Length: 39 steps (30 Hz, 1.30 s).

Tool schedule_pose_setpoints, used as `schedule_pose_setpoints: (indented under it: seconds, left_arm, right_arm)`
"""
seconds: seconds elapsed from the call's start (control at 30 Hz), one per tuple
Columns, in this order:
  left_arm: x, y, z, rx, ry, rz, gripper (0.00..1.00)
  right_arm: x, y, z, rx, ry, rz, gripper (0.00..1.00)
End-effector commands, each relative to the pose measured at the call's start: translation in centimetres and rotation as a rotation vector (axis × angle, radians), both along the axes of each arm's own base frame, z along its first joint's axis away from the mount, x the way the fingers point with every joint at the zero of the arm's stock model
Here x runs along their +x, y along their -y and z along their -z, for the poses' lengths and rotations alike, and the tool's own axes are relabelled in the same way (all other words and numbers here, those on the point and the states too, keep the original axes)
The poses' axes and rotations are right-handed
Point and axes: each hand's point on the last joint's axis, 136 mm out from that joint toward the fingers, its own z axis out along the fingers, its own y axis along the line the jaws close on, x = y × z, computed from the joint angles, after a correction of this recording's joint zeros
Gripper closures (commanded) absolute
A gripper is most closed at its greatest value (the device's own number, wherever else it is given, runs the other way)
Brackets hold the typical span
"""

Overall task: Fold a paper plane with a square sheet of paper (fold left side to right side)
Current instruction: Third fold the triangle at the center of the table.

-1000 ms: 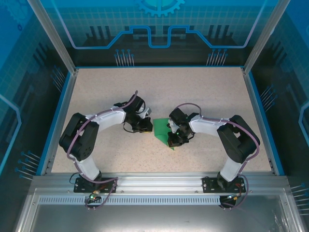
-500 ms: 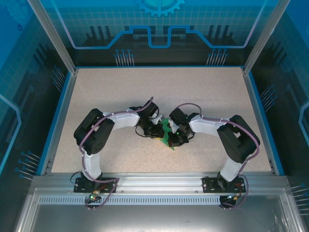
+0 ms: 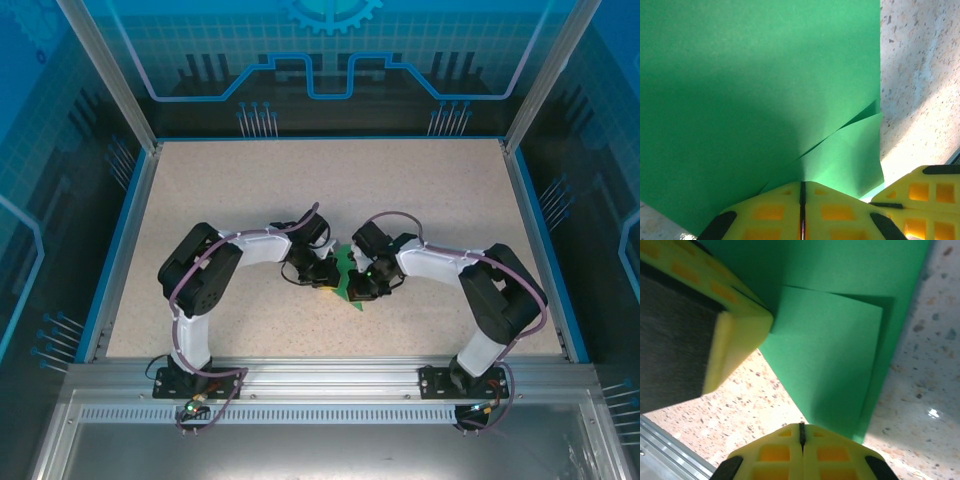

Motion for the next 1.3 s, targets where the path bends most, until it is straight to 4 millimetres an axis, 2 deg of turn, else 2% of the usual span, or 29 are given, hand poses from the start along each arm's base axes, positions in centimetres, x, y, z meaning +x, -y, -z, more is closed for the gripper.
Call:
schedule_pose_setpoints:
  seconds: [0.0,0.17,0.43,0.63,0.67,0.97,1.17,1.27]
  left_arm:
    - [-0.9,-1.7,2.6,0.097,-0.023,0.003,0.91]
    - [-0.9,-2.0,2.9,0.114,-0.019,0.003,0.91]
    - [-0.9,-2.2,3.3,0.128,-0.019,0.006,0.91]
    - [-0.8,-2.5,3.7,0.146,-0.015,0.012,0.92]
    - [-0.8,-2.5,3.7,0.147,-0.014,0.013,0.92]
    - [-0.4,-2.7,3.8,0.159,-0.007,0.014,0.92]
    - [-0.2,-2.8,3.6,0.156,-0.003,0.015,0.93]
    - [0.0,-2.4,2.9,0.135,0.003,0.012,0.92]
  right_arm:
    - [0.4,-2.0,-0.6,0.047,-0.011,-0.003,1.00]
    - [0.4,-1.7,0.9,-0.002,-0.029,0.004,1.00]
    - [-1.1,1.0,2.4,-0.079,-0.076,0.026,1.00]
    - [-2.1,2.7,2.1,-0.121,-0.087,0.024,1.00]
    - [-2.9,3.5,2.6,-0.141,-0.107,0.026,1.00]
    - [-4.9,5.7,2.8,-0.183,-0.148,0.034,1.00]
    - [-5.6,7.1,2.8,-0.200,-0.154,0.060,1.00]
    - [-4.9,7.2,1.7,-0.176,-0.101,0.057,1.00]
